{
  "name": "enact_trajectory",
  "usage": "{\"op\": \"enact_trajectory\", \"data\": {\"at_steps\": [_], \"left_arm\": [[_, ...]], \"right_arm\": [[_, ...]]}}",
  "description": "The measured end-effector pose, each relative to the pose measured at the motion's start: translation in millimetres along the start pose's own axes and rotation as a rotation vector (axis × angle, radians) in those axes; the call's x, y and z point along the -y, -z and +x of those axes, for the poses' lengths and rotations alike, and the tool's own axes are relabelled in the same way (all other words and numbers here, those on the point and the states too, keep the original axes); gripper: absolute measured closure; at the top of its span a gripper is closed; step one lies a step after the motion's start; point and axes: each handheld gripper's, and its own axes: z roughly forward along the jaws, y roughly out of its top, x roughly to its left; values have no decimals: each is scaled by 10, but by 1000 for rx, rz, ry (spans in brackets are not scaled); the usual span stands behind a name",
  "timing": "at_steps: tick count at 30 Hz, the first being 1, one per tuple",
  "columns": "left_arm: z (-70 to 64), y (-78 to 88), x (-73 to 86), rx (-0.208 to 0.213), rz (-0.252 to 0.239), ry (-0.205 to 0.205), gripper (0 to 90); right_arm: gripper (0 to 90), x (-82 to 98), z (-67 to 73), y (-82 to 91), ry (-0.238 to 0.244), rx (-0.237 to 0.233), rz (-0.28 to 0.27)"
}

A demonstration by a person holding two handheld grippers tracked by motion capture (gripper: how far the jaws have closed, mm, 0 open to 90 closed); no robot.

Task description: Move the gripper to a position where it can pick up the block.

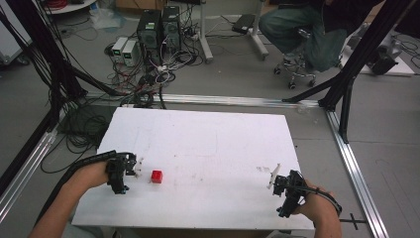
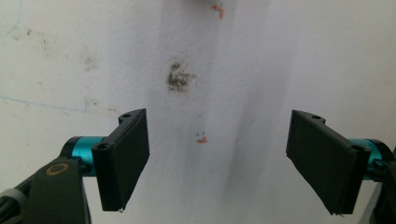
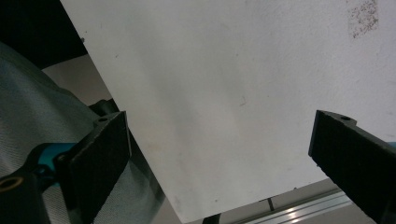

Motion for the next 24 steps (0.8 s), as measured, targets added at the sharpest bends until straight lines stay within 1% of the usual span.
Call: {"op": "enact_trajectory", "data": {"at_steps": [1,2,3,5,9,10,11,13,14,15,16,18,19,22,23,24], "left_arm": [[17,-3,-19,-1,0,-8,217],[31,-11,-33,5,1,-5,217],[65,-28,-67,10,15,-15,217],[96,-35,-99,11,20,-27,217],[132,-45,-146,11,18,-37,217],[145,-51,-182,20,18,-44,217],[145,-51,-182,20,18,-44,217],[157,-60,-235,25,10,-63,217],[157,-60,-235,25,10,-63,217],[170,-70,-269,33,7,-74,217],[176,-74,-286,31,8,-83,217],[180,-81,-302,35,7,-85,217],[195,-91,-336,37,5,-97,217],[214,-100,-371,38,0,-99,217],[225,-98,-390,37,1,-107,217],[230,-102,-407,34,-3,-103,217]], "right_arm": [[49,-2,0,1,4,-2,0],[49,-3,2,1,0,-1,-1],[49,-4,2,-1,0,-1,-4],[49,-6,1,-2,6,-1,-3],[49,-10,0,1,4,1,-2],[49,-11,-1,1,7,-1,-5],[49,-11,3,6,2,1,-2],[49,-11,4,4,-1,1,-3],[49,-11,4,4,-1,1,-3],[49,-11,4,2,2,-2,-3],[49,-10,1,0,6,-2,-3],[49,-11,-2,-3,8,-1,-5],[49,-13,-1,-1,6,-2,-5],[49,-16,-1,-4,5,-2,-5],[49,-18,2,-7,4,-5,-6],[49,-18,2,-7,4,-5,-6]]}}
